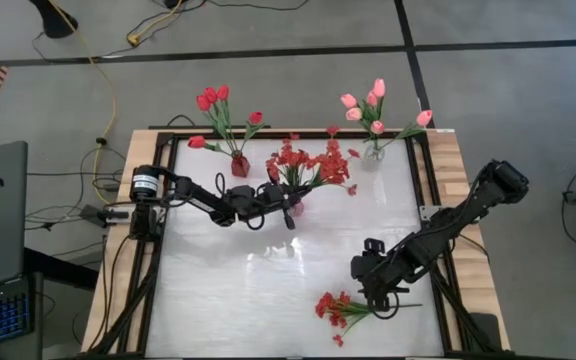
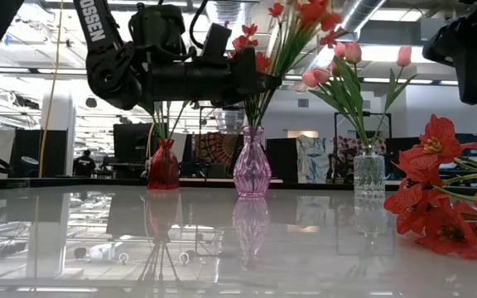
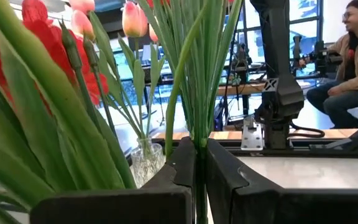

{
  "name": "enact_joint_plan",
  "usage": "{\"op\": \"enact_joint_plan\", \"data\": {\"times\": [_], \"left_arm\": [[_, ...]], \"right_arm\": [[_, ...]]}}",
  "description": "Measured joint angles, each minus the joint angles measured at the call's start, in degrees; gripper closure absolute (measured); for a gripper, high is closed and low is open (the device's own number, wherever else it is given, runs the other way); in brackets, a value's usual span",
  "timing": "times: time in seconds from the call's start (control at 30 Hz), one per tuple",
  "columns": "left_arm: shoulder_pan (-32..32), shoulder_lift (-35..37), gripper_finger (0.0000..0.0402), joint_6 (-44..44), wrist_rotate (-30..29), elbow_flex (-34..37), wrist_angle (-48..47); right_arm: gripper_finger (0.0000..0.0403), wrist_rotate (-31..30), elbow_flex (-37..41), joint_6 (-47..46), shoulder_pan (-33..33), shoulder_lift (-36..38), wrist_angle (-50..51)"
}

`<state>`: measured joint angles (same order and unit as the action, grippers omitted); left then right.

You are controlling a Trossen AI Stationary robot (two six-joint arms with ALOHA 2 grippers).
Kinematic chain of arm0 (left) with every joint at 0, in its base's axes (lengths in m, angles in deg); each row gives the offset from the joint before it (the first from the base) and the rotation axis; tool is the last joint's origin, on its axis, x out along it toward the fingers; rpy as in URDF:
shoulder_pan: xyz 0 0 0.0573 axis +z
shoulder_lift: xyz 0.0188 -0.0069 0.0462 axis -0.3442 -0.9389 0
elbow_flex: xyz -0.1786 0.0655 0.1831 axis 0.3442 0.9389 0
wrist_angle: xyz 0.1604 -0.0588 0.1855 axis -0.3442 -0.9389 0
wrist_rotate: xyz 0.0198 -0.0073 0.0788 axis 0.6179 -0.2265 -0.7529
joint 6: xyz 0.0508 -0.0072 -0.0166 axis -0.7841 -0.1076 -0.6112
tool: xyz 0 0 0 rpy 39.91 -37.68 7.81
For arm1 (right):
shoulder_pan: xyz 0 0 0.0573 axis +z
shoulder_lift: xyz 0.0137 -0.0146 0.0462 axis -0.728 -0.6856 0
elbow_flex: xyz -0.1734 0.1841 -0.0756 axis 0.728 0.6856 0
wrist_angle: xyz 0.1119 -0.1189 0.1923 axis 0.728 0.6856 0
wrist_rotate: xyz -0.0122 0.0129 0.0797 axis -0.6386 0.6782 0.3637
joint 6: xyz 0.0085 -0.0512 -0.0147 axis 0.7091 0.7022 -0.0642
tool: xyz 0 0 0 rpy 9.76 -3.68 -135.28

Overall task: Sort flowers into vase by color
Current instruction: Put the orange flowers into the purple vase

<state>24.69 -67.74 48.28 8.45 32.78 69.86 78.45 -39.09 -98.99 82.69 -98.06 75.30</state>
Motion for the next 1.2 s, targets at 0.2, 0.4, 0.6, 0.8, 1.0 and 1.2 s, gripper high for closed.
{"op": "enact_joint_plan", "data": {"times": [0.2, 0.4, 0.6, 0.8, 1.0, 1.2], "left_arm": [[-0.06, -0.03, 0.0401, 0.22, 0.00, 0.00, 0.05], [-0.06, -6.39, 0.0401, 2.20, 0.01, 0.74, 11.77], [-0.59, -7.87, 0.0398, 2.38, 0.48, 0.51, 10.43], [-0.68, -7.98, 0.0374, 2.66, 0.46, 0.61, 10.43], [-0.79, -7.98, 0.0341, 2.34, -0.37, 0.61, 8.96], [-1.39, -7.98, 0.0287, 0.28, -0.44, 0.61, 8.99]], "right_arm": [[0.0101, 0.02, 0.00, -0.37, 0.00, 0.00, -1.49], [0.0101, 0.04, 0.00, -0.37, 0.00, -0.01, -1.46], [0.0101, 0.07, 0.00, 0.08, 0.02, -0.01, -1.33], [0.0101, 0.08, 0.00, 0.12, -0.15, -0.01, -1.18], [0.0101, 0.09, 0.00, 0.11, -0.15, -0.01, -1.18], [0.0101, 0.08, 0.00, 0.11, -0.15, -0.01, -1.18]]}}
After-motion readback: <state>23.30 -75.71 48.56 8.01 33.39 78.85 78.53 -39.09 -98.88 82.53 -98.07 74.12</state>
